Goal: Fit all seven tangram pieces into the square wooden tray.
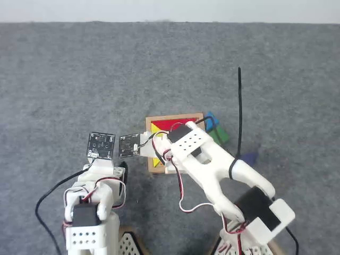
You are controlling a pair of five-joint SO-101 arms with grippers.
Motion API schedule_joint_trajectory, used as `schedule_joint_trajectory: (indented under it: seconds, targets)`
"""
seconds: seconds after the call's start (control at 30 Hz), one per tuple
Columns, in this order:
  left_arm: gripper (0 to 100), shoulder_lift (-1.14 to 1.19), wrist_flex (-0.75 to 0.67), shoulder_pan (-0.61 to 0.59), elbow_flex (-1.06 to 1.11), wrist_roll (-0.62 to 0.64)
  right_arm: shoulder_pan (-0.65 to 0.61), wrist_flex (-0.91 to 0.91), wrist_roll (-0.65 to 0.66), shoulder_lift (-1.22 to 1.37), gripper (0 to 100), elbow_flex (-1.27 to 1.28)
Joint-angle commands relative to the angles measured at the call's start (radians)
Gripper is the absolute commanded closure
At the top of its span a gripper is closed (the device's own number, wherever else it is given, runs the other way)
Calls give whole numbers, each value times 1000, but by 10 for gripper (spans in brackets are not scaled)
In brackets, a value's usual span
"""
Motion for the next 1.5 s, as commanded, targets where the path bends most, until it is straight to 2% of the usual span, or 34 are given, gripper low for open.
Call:
schedule_joint_trajectory:
  seconds: [0.0, 0.13, 0.27, 0.33, 0.47, 0.53, 0.7, 0.97, 1.13, 1.47]
  targets:
    - [847, -28, 9, 2, -8, -6, -5, -8, 3, -16, 837, -5]
    - [847, -28, 9, 2, -8, -6, 25, -8, -75, -53, 837, -29]
    - [847, -28, 9, 2, -8, -6, 120, -8, -146, -185, 838, -32]
    - [847, -28, 9, 2, -8, -6, 162, -7, -144, -237, 846, -6]
    - [847, -28, 9, 2, -8, -6, 202, -28, -95, -255, 937, 71]
    - [847, -28, 9, 2, -8, -6, 202, -70, -71, -237, 969, 110]
    - [847, -28, 9, 2, -8, -6, 194, -119, -71, -128, 961, 124]
    - [847, -28, 9, 2, -8, -6, 87, -117, -72, 42, 961, 54]
    - [847, -28, 9, 2, -8, -6, 47, -117, -130, 58, 961, 17]
    - [847, -28, 9, 2, -8, -6, 38, -99, -138, 25, 961, 18]
